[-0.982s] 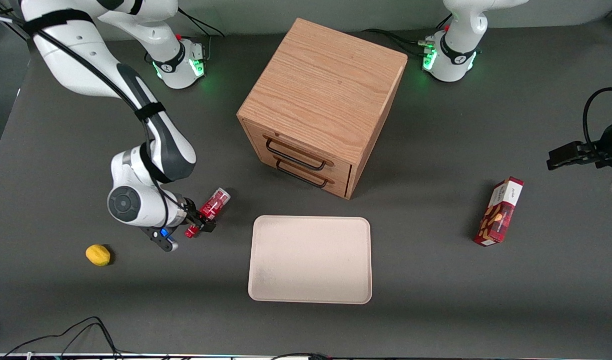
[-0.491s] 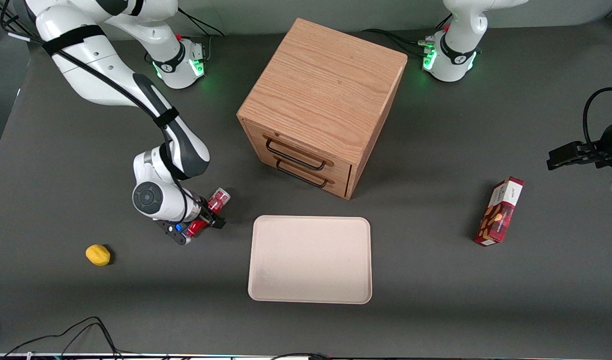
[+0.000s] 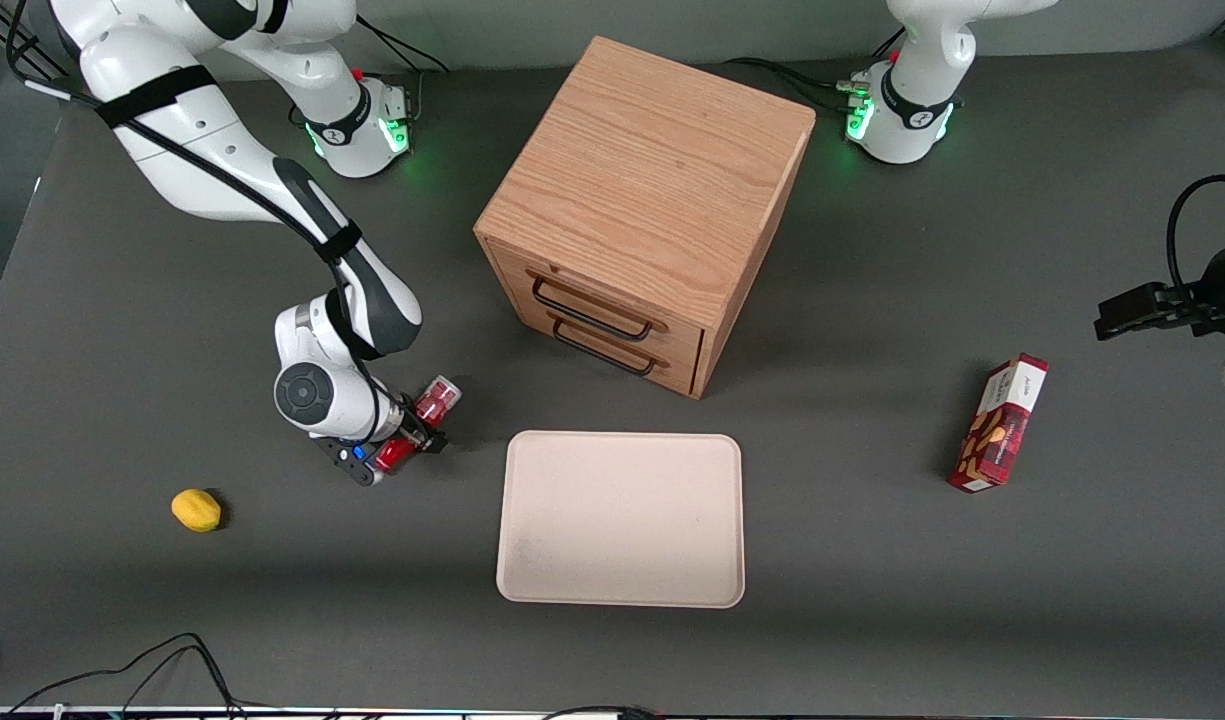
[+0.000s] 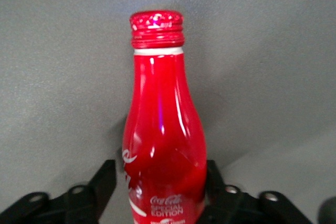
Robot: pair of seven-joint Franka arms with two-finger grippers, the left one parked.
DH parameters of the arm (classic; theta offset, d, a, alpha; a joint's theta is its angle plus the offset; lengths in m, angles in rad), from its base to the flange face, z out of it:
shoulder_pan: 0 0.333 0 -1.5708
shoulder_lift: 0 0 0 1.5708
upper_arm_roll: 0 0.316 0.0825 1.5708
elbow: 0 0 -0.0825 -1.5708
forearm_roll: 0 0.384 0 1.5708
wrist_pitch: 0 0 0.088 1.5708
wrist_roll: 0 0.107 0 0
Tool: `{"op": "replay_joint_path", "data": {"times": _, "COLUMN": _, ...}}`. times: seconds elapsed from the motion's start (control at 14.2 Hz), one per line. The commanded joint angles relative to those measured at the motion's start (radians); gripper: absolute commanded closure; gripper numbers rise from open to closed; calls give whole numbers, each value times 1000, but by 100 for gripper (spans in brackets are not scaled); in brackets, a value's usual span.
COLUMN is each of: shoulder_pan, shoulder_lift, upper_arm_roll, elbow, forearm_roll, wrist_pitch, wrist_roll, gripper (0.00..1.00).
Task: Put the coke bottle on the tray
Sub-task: 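Lift the bottle and swing it upright with the right gripper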
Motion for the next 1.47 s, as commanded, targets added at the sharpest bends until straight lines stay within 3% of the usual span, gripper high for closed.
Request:
{"op": "replay_joint_path", "data": {"times": 0.0, "shoulder_pan": 3, "shoulder_lift": -3, "upper_arm_roll": 1, "elbow": -1, "forearm_roll": -27, "wrist_pitch": 15, "wrist_roll": 28, "gripper": 100}}
{"op": "replay_joint_path", "data": {"times": 0.21, "shoulder_pan": 2, "shoulder_lift": -37, "upper_arm_roll": 4, "elbow": 16, "forearm_roll": -27, "wrist_pitch": -21, "wrist_roll": -7, "gripper": 100}}
{"op": "replay_joint_path", "data": {"times": 0.42, "shoulder_pan": -3, "shoulder_lift": -147, "upper_arm_roll": 5, "elbow": 66, "forearm_roll": -24, "wrist_pitch": -167, "wrist_roll": -160, "gripper": 100}}
{"op": "replay_joint_path", "data": {"times": 0.77, "shoulder_pan": 3, "shoulder_lift": -221, "upper_arm_roll": 12, "elbow": 391, "forearm_roll": -21, "wrist_pitch": -527, "wrist_roll": -510, "gripper": 100}}
{"op": "replay_joint_path", "data": {"times": 0.98, "shoulder_pan": 12, "shoulder_lift": -174, "upper_arm_roll": 62, "elbow": 624, "forearm_roll": -13, "wrist_pitch": -659, "wrist_roll": -601, "gripper": 100}}
{"op": "replay_joint_path", "data": {"times": 1.26, "shoulder_pan": 17, "shoulder_lift": 17, "upper_arm_roll": 209, "elbow": 865, "forearm_roll": -8, "wrist_pitch": -646, "wrist_roll": -603, "gripper": 100}}
{"op": "replay_joint_path", "data": {"times": 1.4, "shoulder_pan": 26, "shoulder_lift": 101, "upper_arm_roll": 240, "elbow": 879, "forearm_roll": -7, "wrist_pitch": -567, "wrist_roll": -601, "gripper": 100}}
